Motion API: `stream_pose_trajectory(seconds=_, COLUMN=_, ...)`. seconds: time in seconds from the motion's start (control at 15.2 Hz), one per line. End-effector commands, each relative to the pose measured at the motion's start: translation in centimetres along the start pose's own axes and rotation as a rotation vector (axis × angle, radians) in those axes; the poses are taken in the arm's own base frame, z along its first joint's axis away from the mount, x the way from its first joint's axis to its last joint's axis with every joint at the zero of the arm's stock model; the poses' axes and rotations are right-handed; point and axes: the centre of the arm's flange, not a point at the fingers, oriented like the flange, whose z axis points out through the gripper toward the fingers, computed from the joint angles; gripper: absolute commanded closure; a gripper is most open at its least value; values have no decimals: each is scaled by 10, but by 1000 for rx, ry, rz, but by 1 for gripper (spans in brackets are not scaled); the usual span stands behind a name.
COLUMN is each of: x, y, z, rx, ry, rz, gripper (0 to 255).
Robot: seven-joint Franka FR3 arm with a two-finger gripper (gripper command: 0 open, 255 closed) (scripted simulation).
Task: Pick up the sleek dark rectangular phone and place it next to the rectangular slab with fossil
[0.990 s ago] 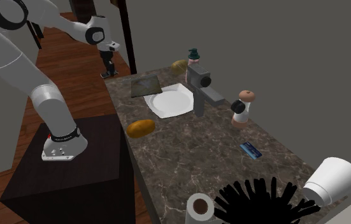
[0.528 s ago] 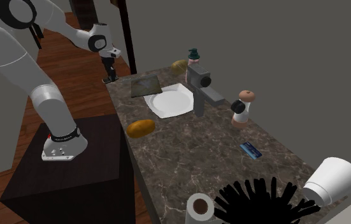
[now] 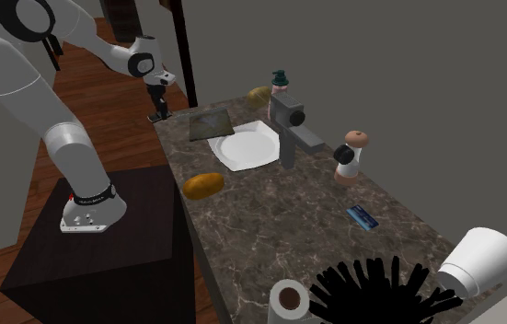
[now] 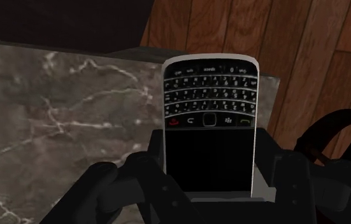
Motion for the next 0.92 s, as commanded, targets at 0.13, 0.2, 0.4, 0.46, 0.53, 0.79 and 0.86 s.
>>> stream_pose_trajectory(seconds=0.13, x=0, y=0, z=0, rx=0, ry=0, rz=0, gripper=0)
stream_pose_trajectory(seconds=0.2, x=0, y=0, z=0, rx=0, ry=0, rz=0, gripper=0)
stream_pose_trajectory(seconds=0.4, x=0, y=0, z=-13, rx=0, ry=0, rz=0, gripper=0)
stream_pose_trajectory(seconds=0.46, x=0, y=0, z=-26, rx=0, ry=0, rz=0, gripper=0)
stream_pose_trajectory(seconds=0.53, x=0, y=0, z=-40, rx=0, ry=0, rz=0, gripper=0)
stream_pose_trajectory(seconds=0.79, x=0, y=0, z=-50, rx=0, ry=0, rz=0, gripper=0)
stream_pose_trajectory(seconds=0.86, x=0, y=0, z=-50, rx=0, ry=0, rz=0, gripper=0)
